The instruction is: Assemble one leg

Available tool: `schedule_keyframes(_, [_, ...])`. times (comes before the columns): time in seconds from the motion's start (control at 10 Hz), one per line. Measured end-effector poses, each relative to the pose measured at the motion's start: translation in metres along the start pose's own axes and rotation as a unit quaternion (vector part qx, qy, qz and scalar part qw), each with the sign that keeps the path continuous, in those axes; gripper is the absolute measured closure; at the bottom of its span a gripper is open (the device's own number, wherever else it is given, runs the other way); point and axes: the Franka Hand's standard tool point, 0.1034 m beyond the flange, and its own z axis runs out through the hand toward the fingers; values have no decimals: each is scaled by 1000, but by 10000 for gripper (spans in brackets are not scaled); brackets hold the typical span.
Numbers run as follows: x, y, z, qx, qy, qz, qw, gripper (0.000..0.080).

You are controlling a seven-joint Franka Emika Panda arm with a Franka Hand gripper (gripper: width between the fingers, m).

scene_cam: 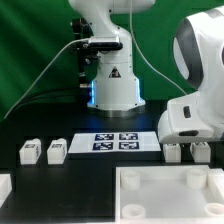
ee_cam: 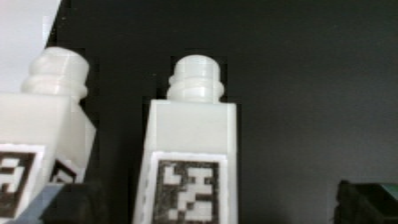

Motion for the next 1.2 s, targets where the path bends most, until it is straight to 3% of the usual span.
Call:
schedule_keyframes(0.3, [4,0,7,1,-8,4,1000,151])
schedule_keyframes(0.4, [4,0,8,1,-9,4,1000,252])
schedule_keyframes(0.5, [4,0,8,1,-9,4,1000,252])
schedule_keyframes(0.6, [4,0,8,1,-9,4,1000,452])
schedule_keyframes(0.7, [4,0,8,1,-9,4,1000,511])
schedule_keyframes(1.2, [4,0,8,1,-9,4,1000,511])
